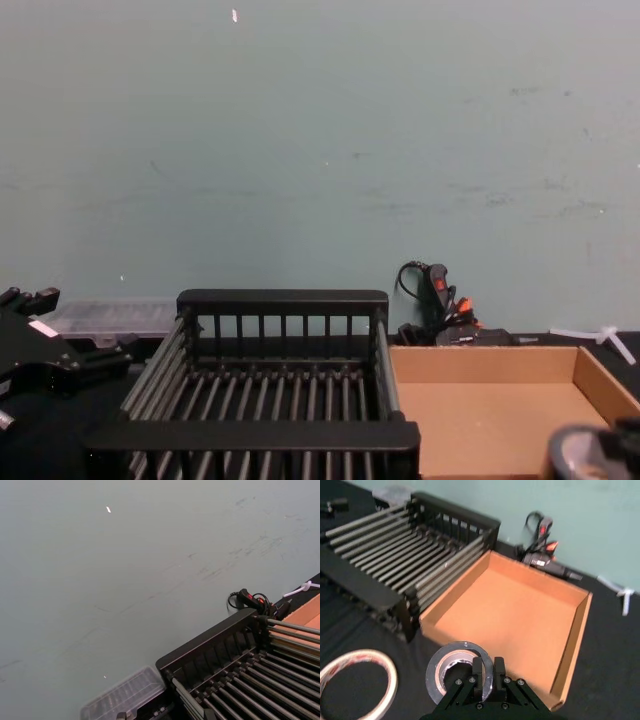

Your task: Pick up the white tape and place it into the black box , Pick up the silver tape and place it into the brown box.

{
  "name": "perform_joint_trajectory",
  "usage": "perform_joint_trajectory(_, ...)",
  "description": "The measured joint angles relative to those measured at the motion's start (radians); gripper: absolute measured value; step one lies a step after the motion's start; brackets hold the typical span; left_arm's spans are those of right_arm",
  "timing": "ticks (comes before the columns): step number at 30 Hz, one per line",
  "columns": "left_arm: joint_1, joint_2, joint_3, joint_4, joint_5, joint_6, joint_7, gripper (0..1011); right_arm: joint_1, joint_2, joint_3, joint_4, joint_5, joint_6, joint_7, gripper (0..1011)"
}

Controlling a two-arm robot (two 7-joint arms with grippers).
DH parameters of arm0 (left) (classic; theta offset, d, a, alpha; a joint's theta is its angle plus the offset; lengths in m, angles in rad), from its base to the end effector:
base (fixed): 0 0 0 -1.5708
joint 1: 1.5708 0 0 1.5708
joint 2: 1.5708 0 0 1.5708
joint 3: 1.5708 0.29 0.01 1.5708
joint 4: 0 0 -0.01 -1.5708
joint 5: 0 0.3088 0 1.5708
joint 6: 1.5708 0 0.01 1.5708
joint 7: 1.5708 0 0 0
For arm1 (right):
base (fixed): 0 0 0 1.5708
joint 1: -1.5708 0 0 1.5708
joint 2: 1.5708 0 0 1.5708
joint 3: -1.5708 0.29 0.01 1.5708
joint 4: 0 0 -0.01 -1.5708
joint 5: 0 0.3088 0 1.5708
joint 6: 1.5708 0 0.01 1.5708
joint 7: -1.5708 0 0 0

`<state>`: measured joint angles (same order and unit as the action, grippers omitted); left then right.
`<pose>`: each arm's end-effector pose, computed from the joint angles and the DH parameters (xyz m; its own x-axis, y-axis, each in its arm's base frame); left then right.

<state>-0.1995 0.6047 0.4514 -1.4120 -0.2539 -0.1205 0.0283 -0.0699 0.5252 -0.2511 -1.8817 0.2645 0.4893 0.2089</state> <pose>0.3581 0.0827 -0.3023 0.2923 0.8803 0.3738 -0.9553 0.2873 0.0703 0.2906 -0.0345 -0.2398 0.5115 -0.8484 0.1360 0.8046 0.4173 -0.4224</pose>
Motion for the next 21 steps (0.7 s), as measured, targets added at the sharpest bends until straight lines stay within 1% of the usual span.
perform_joint_trajectory(7, 0.000, 0.000, 0.000, 0.000, 0.000, 0.000, 0.000, 1001, 0.054, -0.025, -0.002, 0.025, -0.037, -0.033, 0.005, 140)
perform_joint_trajectory(10, 0.000, 0.000, 0.000, 0.000, 0.000, 0.000, 0.000, 1001, 0.095, -0.044, -0.010, 0.056, -0.060, -0.052, 0.007, 142)
perform_joint_trajectory(11, 0.000, 0.000, 0.000, 0.000, 0.000, 0.000, 0.000, 1001, 0.095, -0.044, -0.010, 0.056, -0.060, -0.052, 0.007, 142)
perform_joint_trajectory(14, 0.000, 0.000, 0.000, 0.000, 0.000, 0.000, 0.000, 1001, 0.143, -0.068, -0.019, 0.099, -0.086, -0.073, 0.006, 142)
perform_joint_trajectory(17, 0.000, 0.000, 0.000, 0.000, 0.000, 0.000, 0.000, 1001, 0.172, -0.083, -0.025, 0.129, -0.102, -0.088, 0.003, 142)
perform_joint_trajectory(18, 0.000, 0.000, 0.000, 0.000, 0.000, 0.000, 0.000, 1001, 0.193, -0.096, -0.030, 0.152, -0.115, -0.103, -0.001, 142)
perform_joint_trajectory(21, 0.000, 0.000, 0.000, 0.000, 0.000, 0.000, 0.000, 1001, 0.228, -0.118, -0.037, 0.198, -0.137, -0.137, -0.010, 142)
